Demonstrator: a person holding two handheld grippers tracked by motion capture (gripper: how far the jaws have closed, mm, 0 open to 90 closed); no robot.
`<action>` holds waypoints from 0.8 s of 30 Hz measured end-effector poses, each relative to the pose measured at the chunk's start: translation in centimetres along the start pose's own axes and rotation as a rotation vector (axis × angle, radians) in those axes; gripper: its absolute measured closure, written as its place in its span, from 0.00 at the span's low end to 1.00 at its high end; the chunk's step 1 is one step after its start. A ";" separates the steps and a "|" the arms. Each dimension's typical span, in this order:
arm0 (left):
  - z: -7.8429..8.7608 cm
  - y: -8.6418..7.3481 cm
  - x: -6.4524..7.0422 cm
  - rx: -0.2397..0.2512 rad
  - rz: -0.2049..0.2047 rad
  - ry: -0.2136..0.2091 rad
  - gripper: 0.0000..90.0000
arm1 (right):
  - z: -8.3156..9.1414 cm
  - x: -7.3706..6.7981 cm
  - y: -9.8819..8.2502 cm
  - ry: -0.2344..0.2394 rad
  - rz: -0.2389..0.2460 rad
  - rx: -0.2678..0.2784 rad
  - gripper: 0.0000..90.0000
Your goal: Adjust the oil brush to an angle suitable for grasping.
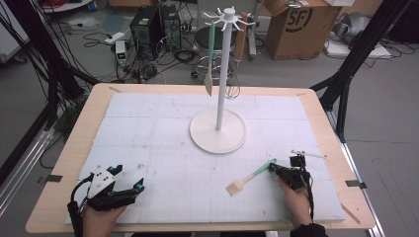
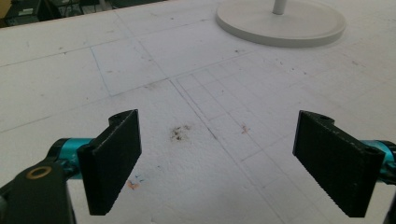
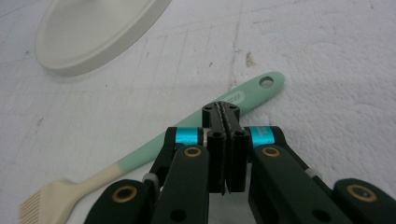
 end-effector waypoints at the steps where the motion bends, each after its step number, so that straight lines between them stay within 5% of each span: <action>1: 0.0 0.0 0.0 -0.001 0.002 -0.002 0.18 | -0.2 0.0 0.1 0.000 0.001 0.004 1.00; 24: 0.0 0.0 0.1 0.000 0.002 -0.002 0.18 | -4.2 -3.2 1.6 0.023 0.009 -0.012 1.00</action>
Point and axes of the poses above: each handheld gripper's, and its own axes: z roughly backward along the jaws, y roughly out of its top, x roughly to its right, the point moved 9 cm from there along -z, roughly forward along the jaws, and after that the axes turned 7 degrees about x, right-handed, at the moved point
